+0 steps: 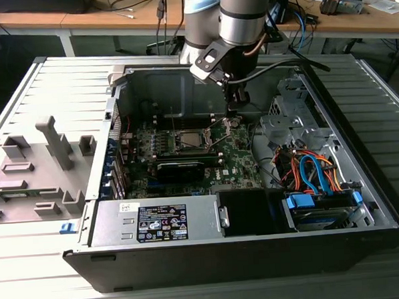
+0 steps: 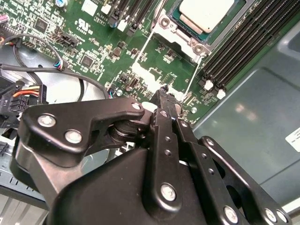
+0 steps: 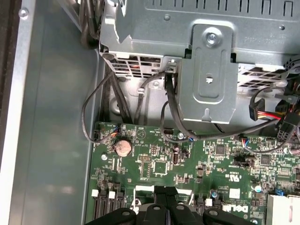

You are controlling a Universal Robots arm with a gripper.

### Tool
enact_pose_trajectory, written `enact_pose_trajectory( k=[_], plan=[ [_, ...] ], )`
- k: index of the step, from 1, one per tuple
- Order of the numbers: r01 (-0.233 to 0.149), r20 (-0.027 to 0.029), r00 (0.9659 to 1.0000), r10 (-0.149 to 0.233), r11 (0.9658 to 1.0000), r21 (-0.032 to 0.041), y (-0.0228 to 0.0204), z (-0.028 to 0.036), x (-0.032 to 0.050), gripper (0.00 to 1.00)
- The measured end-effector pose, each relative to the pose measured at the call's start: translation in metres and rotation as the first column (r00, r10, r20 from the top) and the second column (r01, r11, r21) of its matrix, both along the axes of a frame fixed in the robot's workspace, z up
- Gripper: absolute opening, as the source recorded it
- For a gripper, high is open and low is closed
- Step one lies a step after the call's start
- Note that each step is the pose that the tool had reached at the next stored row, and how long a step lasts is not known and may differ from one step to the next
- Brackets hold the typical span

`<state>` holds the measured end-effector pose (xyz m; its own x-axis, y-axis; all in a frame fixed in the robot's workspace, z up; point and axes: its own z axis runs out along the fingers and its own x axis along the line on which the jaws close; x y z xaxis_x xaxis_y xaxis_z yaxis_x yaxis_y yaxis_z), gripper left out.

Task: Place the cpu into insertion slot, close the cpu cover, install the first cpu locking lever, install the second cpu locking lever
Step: 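Close the cpu cover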

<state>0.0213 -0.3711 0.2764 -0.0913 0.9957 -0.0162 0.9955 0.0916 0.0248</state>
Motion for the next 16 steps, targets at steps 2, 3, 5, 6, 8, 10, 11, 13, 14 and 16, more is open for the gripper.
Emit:
enact_pose_trajectory(
  k=[2, 3, 5, 6, 8, 10, 11, 13, 14, 16],
  plan=[
    [0.000, 0.0000, 1.0000, 0.000, 1.0000, 0.0000, 0.0000, 0.0000, 0.0031, 0.11],
    [0.000, 0.0000, 1.0000, 0.000, 1.0000, -0.0001, 0.0000, 0.0000, 0.0042, 0.11],
    [0.000, 0.0000, 1.0000, 0.000, 1.0000, -0.0001, 0.0000, -0.0001, 0.0064, 0.11],
    [0.000, 0.0000, 1.0000, 0.000, 1.0000, 0.0000, 0.0000, -0.0001, 0.0073, 0.11],
    [0.000, -0.0001, 1.0000, 0.000, 1.0000, -0.0001, -0.0001, -0.0011, 0.0091, 0.11],
    [0.000, -0.0003, 1.0000, 0.000, 1.0000, -0.0001, 0.0000, -0.0026, 0.0114, 0.11],
    [0.000, -0.0006, 1.0000, 0.000, 1.0000, -0.0001, 0.0000, -0.0039, 0.0130, 0.11],
    [0.000, -0.0008, 1.0000, 0.000, 1.0000, -0.0001, 0.0000, -0.0130, 0.0150, 0.11],
    [0.000, -0.0008, 1.0000, 0.000, 1.0000, -0.0001, 0.0000, -0.0152, 0.0150, 0.11],
    [0.000, -0.0008, 1.0000, 0.000, 1.0000, -0.0001, 0.0000, -0.0186, 0.0150, 0.11]
  ],
)
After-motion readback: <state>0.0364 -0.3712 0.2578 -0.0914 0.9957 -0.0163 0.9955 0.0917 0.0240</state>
